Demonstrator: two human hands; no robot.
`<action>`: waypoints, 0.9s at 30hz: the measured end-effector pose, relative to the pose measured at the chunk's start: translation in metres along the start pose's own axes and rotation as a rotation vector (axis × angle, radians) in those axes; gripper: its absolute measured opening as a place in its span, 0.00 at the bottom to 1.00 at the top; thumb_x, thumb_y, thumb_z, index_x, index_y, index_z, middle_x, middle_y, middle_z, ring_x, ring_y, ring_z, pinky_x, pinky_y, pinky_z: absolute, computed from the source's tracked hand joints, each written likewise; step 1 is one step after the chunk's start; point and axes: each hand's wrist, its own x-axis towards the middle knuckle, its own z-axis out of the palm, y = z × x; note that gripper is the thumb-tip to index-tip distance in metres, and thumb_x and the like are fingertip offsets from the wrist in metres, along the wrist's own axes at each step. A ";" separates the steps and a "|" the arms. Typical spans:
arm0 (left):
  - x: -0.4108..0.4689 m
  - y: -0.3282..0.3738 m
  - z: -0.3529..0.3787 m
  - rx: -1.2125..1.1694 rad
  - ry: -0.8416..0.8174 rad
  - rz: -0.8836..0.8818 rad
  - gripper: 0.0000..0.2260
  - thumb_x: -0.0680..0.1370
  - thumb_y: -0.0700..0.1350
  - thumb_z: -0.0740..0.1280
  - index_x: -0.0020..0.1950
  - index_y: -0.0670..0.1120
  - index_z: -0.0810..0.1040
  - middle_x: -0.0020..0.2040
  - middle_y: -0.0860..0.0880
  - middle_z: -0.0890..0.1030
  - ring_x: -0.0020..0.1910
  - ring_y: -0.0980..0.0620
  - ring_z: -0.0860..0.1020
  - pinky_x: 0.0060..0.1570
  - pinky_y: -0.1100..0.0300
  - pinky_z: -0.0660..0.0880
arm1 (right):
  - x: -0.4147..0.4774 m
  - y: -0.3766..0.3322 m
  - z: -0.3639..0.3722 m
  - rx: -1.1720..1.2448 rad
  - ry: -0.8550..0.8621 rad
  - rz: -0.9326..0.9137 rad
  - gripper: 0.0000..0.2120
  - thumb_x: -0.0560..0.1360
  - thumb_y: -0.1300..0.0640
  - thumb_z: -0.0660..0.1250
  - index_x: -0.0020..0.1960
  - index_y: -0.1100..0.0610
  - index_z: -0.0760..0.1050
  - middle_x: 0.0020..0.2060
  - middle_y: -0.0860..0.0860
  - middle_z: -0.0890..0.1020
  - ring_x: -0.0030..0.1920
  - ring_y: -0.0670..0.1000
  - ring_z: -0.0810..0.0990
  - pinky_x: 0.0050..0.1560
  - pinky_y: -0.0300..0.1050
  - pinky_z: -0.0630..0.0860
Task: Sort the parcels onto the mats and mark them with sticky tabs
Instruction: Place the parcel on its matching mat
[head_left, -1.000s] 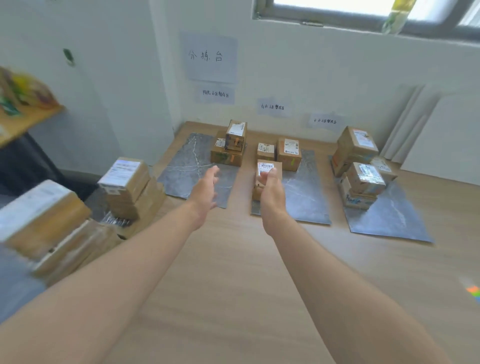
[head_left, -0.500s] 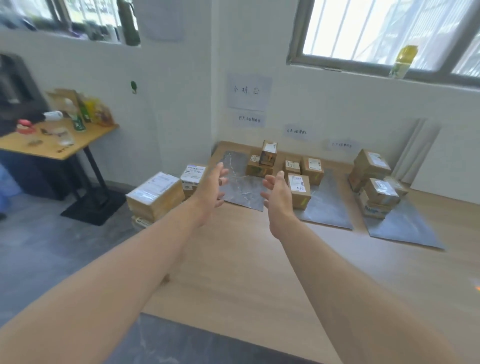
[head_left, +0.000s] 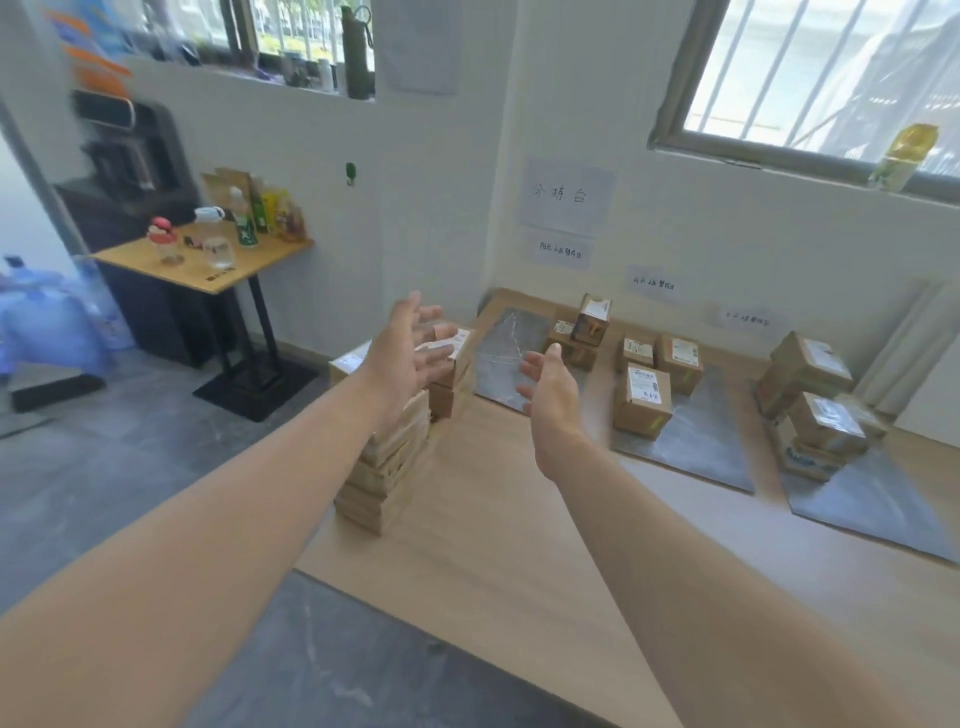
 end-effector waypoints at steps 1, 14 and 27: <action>0.000 0.004 -0.008 -0.003 0.016 0.009 0.22 0.84 0.60 0.53 0.66 0.46 0.75 0.63 0.42 0.80 0.61 0.41 0.79 0.65 0.44 0.75 | -0.002 0.002 0.009 -0.004 -0.015 0.000 0.23 0.86 0.41 0.49 0.61 0.53 0.77 0.61 0.50 0.81 0.63 0.53 0.78 0.70 0.54 0.70; 0.070 0.039 -0.133 0.166 -0.017 0.018 0.23 0.85 0.58 0.50 0.68 0.47 0.75 0.62 0.45 0.81 0.62 0.47 0.77 0.69 0.51 0.67 | 0.020 0.020 0.145 -0.055 0.048 0.011 0.24 0.85 0.39 0.48 0.63 0.50 0.77 0.65 0.48 0.78 0.67 0.52 0.75 0.72 0.57 0.68; 0.115 -0.008 -0.163 0.326 -0.185 -0.261 0.26 0.83 0.63 0.51 0.67 0.46 0.75 0.60 0.45 0.80 0.59 0.47 0.78 0.57 0.52 0.72 | 0.026 0.058 0.188 -0.079 0.084 0.210 0.21 0.86 0.40 0.51 0.59 0.50 0.78 0.49 0.44 0.83 0.50 0.45 0.80 0.65 0.51 0.76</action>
